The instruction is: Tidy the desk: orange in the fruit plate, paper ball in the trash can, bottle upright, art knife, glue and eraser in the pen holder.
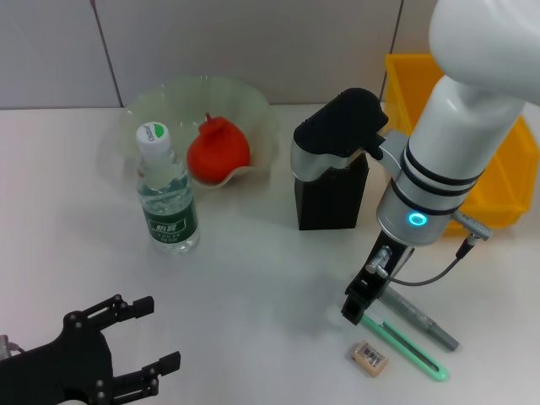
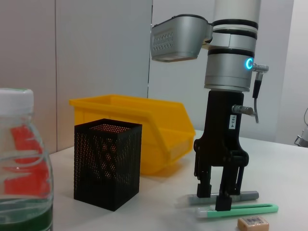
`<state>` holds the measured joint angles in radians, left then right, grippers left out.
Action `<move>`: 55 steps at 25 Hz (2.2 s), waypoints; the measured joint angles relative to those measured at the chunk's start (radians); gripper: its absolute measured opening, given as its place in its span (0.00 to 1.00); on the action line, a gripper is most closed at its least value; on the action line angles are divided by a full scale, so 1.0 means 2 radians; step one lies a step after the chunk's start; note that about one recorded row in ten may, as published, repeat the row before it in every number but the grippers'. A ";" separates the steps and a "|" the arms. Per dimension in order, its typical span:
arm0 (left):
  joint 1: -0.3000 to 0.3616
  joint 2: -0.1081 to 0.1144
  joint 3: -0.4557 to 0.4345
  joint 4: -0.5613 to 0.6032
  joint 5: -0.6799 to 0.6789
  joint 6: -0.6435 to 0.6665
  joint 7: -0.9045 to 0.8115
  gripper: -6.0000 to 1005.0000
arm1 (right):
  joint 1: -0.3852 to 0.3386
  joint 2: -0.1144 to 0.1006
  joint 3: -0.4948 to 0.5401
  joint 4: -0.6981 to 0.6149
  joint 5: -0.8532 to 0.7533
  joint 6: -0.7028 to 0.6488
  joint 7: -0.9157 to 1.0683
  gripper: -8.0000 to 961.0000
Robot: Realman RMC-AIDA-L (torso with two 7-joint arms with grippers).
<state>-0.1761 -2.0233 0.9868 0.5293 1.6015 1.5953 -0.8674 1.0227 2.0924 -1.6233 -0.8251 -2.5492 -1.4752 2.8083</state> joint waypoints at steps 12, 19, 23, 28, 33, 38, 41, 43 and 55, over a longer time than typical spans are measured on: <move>-0.001 -0.002 -0.006 0.000 0.002 0.000 0.000 0.80 | 0.005 0.000 -0.025 0.018 0.013 0.024 0.000 0.47; -0.002 -0.002 -0.006 0.000 0.003 0.000 0.000 0.80 | 0.011 0.000 -0.026 0.035 0.014 0.032 0.000 0.47; -0.005 -0.003 -0.006 0.000 0.003 0.000 0.000 0.80 | 0.010 0.000 -0.029 0.037 0.014 0.033 0.000 0.46; -0.006 -0.003 -0.006 0.000 0.003 0.000 0.001 0.80 | 0.012 0.000 -0.042 0.048 0.023 0.036 0.001 0.44; -0.007 -0.003 -0.006 0.000 0.003 0.000 0.006 0.80 | 0.013 0.000 -0.045 0.051 0.025 0.037 0.002 0.39; -0.005 -0.004 -0.006 0.000 0.000 0.000 0.006 0.80 | 0.012 0.000 -0.055 0.052 0.025 0.037 0.002 0.33; -0.005 -0.004 -0.006 0.000 0.000 0.000 0.006 0.80 | 0.011 0.000 -0.056 0.051 0.025 0.038 0.002 0.30; -0.004 -0.004 -0.006 0.000 0.000 0.000 0.006 0.80 | 0.006 0.000 -0.054 0.040 0.025 0.036 0.002 0.28; -0.001 -0.004 -0.018 0.000 -0.001 0.007 0.008 0.80 | -0.115 -0.006 0.062 -0.275 -0.015 -0.011 -0.026 0.19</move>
<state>-0.1784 -2.0309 0.9511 0.5289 1.5997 1.6092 -0.8514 0.7935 2.0801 -1.4998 -1.3743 -2.5791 -1.4967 2.7553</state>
